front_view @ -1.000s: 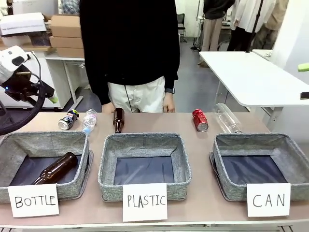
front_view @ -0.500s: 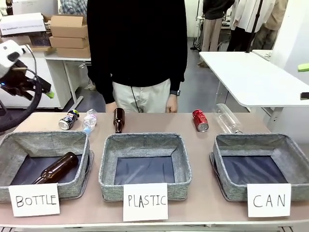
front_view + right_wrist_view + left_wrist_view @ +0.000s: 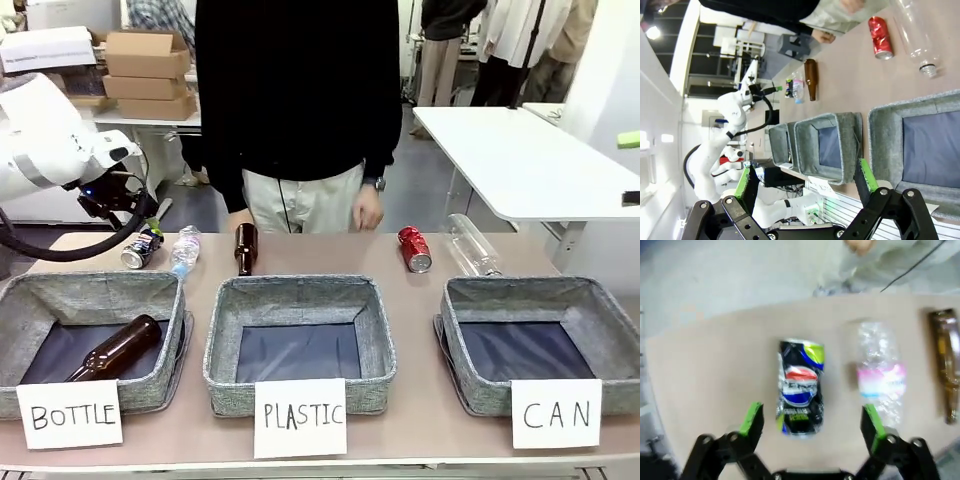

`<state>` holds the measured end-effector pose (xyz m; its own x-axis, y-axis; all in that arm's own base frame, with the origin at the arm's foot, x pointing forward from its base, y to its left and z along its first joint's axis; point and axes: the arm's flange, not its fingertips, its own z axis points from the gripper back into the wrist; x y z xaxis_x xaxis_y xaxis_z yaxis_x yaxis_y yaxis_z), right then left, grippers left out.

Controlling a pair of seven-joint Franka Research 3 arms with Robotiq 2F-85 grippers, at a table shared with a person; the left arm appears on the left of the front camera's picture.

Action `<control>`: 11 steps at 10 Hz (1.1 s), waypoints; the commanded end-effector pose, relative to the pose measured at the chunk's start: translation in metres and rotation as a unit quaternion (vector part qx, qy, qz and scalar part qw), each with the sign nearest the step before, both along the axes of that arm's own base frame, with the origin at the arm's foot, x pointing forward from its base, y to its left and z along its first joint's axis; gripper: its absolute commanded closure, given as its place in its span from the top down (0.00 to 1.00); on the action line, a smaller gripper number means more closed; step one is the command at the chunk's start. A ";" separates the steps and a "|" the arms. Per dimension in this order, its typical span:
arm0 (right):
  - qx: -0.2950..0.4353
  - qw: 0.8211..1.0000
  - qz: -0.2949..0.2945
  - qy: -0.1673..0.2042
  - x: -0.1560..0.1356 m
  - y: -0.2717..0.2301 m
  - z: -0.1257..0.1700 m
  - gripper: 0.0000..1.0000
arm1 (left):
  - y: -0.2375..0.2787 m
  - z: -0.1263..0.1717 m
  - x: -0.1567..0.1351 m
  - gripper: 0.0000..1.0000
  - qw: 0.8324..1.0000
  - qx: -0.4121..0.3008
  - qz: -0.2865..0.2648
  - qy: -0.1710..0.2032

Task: Sort the can waste into the basket.
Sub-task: Pick up the can waste from the table and place it in the right Fabric basket.

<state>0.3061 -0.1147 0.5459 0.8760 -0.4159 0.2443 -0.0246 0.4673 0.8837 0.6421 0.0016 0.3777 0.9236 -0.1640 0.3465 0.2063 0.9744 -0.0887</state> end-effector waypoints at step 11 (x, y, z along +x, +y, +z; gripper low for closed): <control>0.007 1.000 0.006 -0.017 0.002 0.000 0.001 1.00 | 0.000 -0.065 0.055 0.00 0.995 0.002 0.010 0.098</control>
